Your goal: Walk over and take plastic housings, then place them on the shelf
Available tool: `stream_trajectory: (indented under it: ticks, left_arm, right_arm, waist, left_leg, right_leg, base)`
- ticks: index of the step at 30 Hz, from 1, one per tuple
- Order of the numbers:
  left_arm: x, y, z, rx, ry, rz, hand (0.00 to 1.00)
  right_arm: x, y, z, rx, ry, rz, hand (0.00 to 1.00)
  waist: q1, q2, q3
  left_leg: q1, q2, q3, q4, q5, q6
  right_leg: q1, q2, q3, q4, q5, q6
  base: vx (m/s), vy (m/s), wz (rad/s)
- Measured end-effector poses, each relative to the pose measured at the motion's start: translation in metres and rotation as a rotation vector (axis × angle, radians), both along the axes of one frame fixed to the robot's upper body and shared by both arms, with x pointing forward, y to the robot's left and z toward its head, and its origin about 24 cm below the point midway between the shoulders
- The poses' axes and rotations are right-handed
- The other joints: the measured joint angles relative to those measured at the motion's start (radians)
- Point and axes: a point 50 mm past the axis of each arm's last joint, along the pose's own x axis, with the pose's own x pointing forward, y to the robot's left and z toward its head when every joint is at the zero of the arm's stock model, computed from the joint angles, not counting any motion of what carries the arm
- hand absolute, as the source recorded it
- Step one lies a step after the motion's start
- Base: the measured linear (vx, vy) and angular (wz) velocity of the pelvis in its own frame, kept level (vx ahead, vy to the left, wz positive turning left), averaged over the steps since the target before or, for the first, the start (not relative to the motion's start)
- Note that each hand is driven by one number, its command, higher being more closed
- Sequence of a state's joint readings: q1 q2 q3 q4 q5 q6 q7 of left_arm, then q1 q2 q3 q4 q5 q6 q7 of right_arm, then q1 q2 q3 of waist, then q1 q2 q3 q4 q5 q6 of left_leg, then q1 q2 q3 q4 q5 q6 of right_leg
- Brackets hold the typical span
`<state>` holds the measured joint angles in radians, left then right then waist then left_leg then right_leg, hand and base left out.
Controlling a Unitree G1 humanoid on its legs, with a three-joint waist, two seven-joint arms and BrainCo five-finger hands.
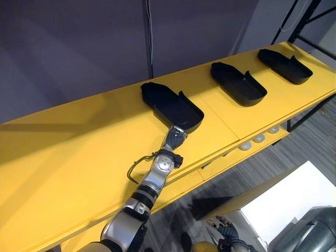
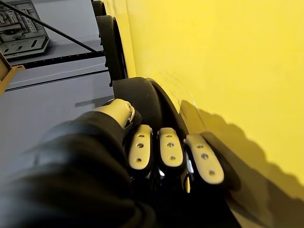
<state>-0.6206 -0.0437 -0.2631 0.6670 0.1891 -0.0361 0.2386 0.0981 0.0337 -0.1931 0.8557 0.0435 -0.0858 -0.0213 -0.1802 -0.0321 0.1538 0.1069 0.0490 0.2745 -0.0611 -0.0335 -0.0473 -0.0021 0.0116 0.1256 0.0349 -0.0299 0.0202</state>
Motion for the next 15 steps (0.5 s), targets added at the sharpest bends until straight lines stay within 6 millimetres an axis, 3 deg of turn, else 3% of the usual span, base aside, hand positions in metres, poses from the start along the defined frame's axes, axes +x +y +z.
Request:
stream_trajectory:
  ticks: [6, 10, 13, 15]
  left_arm:
    - [-0.008, 0.001, -0.001, -0.053, -0.006, 0.003, 1.00]
    - [-0.027, 0.004, -0.003, -0.117, -0.031, 0.004, 1.00]
    - [-0.040, 0.010, 0.010, -0.162, -0.107, 0.004, 1.00]
    - [-0.051, 0.017, 0.030, -0.205, -0.214, -0.001, 1.00]
  right_arm:
    - [0.001, -0.002, 0.001, -0.004, -0.003, -0.002, 0.00]
    - [0.000, -0.004, 0.000, -0.011, 0.002, -0.013, 0.00]
    - [-0.003, -0.006, -0.001, -0.016, 0.017, -0.013, 0.00]
    - [-0.007, -0.011, -0.002, -0.027, 0.027, -0.014, 0.00]
  waist:
    - [0.001, 0.009, 0.005]
    - [0.004, 0.011, 0.006]
    - [0.031, 0.014, 0.005]
    - [0.057, 0.022, 0.002]
  left_leg:
    - [0.000, 0.000, -0.005, 0.001, 0.000, 0.000]
    - [0.001, 0.000, -0.025, 0.006, 0.000, 0.001]
    - [0.001, 0.002, -0.033, 0.014, 0.000, 0.001]
    - [0.000, 0.003, -0.044, 0.019, -0.003, 0.005]
  right_leg:
    - [0.008, -0.001, -0.005, -0.011, 0.004, -0.001]
    - [0.023, -0.003, -0.024, -0.017, 0.004, -0.001]
    - [0.030, -0.004, -0.032, -0.016, 0.004, -0.002]
    - [0.032, -0.004, -0.036, -0.010, 0.000, -0.002]
  base:
    - [-0.03, 0.003, 0.01]
    - [-0.04, -0.001, 0.14]
    - [-0.06, -0.009, 0.11]
    - [-0.07, -0.008, 0.12]
